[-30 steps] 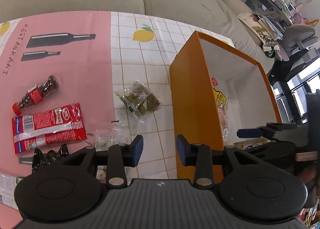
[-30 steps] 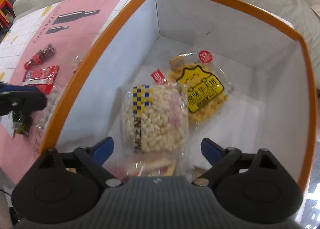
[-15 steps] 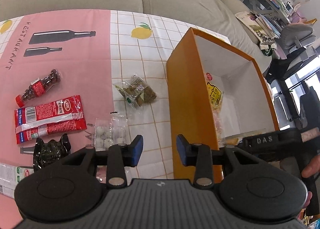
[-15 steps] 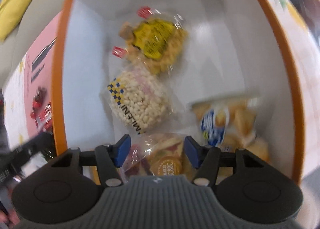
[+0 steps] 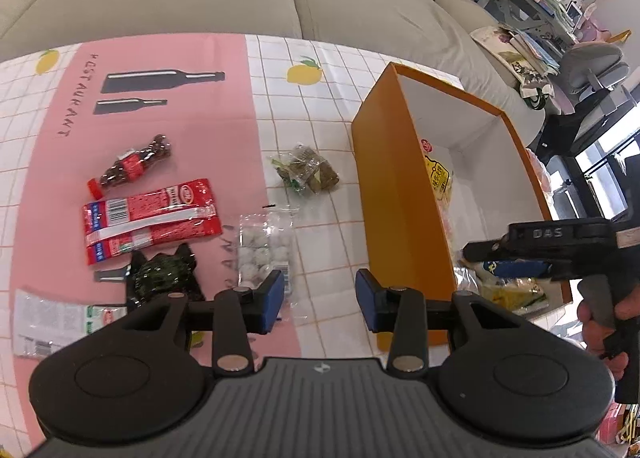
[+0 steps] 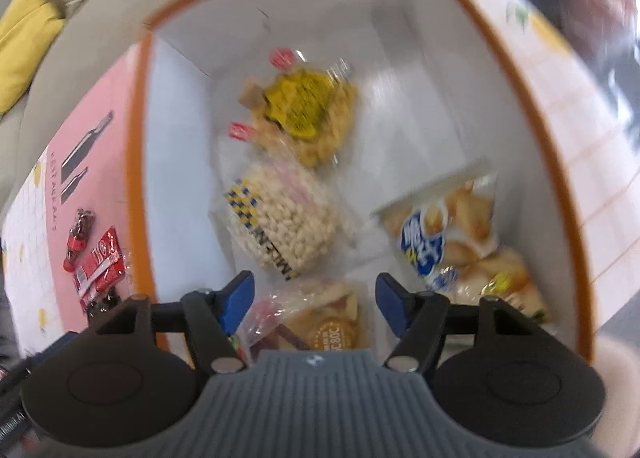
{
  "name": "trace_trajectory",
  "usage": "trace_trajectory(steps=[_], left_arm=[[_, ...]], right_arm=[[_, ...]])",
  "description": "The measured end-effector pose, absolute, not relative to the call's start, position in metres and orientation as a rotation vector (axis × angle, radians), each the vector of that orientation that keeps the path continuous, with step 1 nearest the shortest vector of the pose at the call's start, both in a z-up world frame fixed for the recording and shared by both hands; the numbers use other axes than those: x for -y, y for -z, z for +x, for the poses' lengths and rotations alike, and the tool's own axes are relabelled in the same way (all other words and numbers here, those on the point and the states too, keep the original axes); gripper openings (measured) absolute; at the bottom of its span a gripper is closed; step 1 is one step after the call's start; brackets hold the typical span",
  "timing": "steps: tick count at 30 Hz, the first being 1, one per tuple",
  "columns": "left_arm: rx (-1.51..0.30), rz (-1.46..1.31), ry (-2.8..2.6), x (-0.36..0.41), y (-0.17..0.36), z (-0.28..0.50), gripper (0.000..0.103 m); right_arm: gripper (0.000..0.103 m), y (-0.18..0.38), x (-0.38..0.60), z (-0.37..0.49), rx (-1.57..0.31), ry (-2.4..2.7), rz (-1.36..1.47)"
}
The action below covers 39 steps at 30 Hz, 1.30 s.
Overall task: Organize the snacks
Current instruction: 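Withdraw both tools from the box toward the remaining snacks on the table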
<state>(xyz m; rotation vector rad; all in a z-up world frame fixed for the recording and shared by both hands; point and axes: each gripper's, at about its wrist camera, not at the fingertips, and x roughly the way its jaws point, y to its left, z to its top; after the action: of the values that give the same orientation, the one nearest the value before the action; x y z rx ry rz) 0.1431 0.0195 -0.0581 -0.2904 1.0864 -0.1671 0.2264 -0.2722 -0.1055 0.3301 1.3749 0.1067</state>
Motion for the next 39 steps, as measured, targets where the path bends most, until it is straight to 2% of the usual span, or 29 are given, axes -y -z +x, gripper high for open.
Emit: trace_trajectory(steps=[9, 17, 21, 26, 30, 33, 39], left_arm=[[-1.006, -0.273, 0.16, -0.033, 0.041, 0.108, 0.046], [-0.995, -0.304, 0.114, -0.063, 0.057, 0.076, 0.047], [-1.026, -0.304, 0.07, -0.079, 0.074, 0.064, 0.058], [-1.037, -0.368, 0.018, -0.1, 0.09, 0.064, 0.063], [-1.017, -0.376, -0.03, -0.115, 0.096, 0.073, 0.073], [-1.03, -0.375, -0.044, -0.126, 0.102, 0.079, 0.073], [-1.047, -0.363, -0.054, -0.132, 0.114, 0.093, 0.073]], right_arm=[[0.066, 0.03, 0.226, 0.144, -0.944, -0.306, 0.054], [0.066, 0.021, 0.175, 0.084, -0.72, -0.465, -0.011], [0.066, 0.038, 0.142, 0.072, -0.743, -0.525, -0.108], [0.066, 0.062, 0.116, 0.075, -0.809, -0.551, -0.129], [0.064, 0.077, 0.098, 0.086, -0.845, -0.569, -0.15], [0.058, 0.085, 0.089, 0.094, -0.862, -0.58, -0.167], [0.058, 0.106, 0.076, 0.117, -0.919, -0.561, -0.179]])
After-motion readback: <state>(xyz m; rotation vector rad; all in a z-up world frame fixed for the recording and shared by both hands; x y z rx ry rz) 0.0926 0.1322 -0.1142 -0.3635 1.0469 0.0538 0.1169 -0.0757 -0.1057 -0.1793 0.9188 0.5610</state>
